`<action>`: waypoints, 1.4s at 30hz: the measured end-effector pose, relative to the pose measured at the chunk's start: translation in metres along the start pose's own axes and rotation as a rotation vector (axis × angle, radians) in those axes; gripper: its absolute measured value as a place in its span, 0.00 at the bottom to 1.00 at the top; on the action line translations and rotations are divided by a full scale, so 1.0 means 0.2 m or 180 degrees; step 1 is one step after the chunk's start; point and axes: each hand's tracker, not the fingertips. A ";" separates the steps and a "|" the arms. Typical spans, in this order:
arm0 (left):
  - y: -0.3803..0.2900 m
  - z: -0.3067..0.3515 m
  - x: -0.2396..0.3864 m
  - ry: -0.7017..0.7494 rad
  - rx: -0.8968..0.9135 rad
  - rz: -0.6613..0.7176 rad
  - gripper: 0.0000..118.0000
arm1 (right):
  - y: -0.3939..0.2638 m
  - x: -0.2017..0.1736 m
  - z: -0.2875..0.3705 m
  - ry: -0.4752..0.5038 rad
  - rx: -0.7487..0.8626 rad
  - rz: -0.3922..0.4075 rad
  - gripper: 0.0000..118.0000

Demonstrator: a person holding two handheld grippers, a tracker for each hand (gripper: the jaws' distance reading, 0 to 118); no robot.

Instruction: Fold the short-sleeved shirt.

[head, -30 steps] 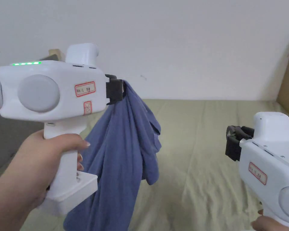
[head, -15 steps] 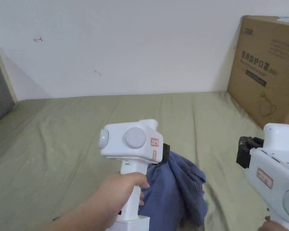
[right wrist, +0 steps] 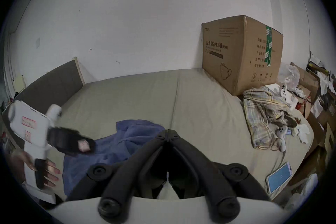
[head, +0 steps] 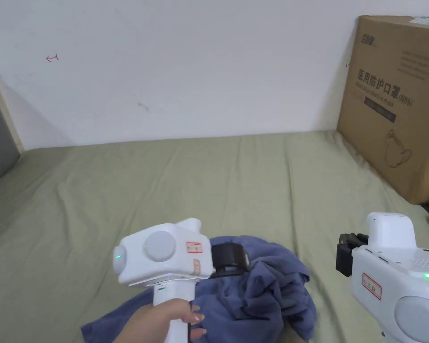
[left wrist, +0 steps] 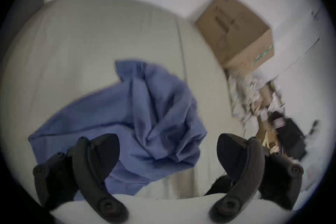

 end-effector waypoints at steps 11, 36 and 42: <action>-0.34 0.94 -0.15 0.1382 0.1883 -0.0680 0.00 | 0.04 -0.08 0.25 0.0075 0.0523 0.0199 0.00; -0.21 0.09 -1.04 0.1645 -0.0454 -0.0298 0.48 | -0.05 0.14 -0.13 -0.0036 -0.0374 0.0050 0.00; -0.29 0.38 -0.84 0.1290 0.0016 -0.0566 0.03 | -0.01 0.17 -0.49 0.0400 -0.0883 -0.0176 0.00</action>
